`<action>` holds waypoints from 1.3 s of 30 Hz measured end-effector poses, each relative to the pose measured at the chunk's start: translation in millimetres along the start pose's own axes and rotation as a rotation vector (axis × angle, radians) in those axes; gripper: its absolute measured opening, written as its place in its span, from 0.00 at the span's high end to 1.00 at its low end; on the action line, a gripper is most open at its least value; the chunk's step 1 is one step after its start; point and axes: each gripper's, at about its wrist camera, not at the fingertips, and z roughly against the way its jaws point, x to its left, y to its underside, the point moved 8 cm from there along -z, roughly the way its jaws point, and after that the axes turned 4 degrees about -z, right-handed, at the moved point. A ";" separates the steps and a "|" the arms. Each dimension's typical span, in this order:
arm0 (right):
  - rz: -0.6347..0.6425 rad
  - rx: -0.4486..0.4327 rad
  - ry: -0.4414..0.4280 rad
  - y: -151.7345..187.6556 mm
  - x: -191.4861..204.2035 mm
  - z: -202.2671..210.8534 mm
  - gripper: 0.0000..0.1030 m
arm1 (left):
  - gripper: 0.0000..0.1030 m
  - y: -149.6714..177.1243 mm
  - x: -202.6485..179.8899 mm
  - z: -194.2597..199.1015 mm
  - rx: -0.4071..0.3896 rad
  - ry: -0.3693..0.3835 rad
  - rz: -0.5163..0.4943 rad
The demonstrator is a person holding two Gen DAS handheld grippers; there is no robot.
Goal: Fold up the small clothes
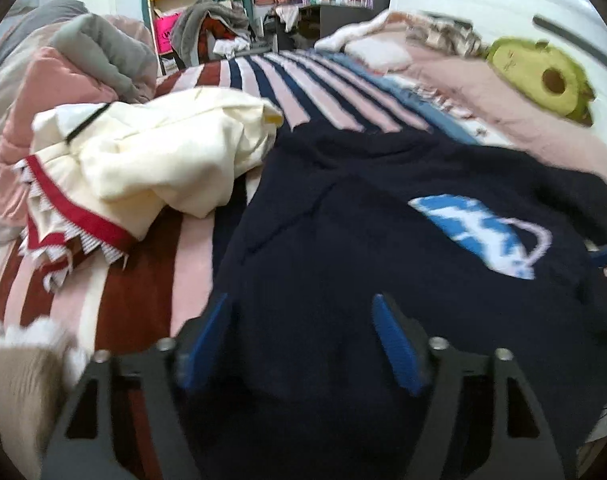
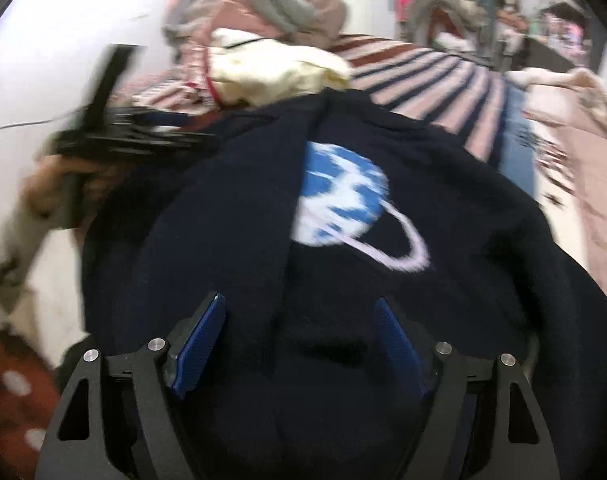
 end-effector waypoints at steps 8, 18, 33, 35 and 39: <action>0.123 0.238 -0.267 6.4 24.1 -38.7 0.27 | 0.63 -14.5 26.6 -34.9 0.017 -0.009 0.011; 0.286 0.354 -0.325 30.7 52.6 -5.7 0.31 | 0.91 -23.2 71.5 -30.2 -0.049 -0.177 0.106; 0.136 0.236 -0.155 25.1 44.9 18.2 0.89 | 0.42 -12.3 31.0 76.6 -0.187 -0.104 0.209; 0.118 0.214 -0.195 22.4 54.1 29.6 0.90 | 0.39 -9.8 18.2 91.3 -0.196 -0.081 0.213; 0.089 0.206 -0.293 17.5 71.2 46.2 0.90 | 0.36 -6.5 0.5 116.7 -0.212 -0.066 0.218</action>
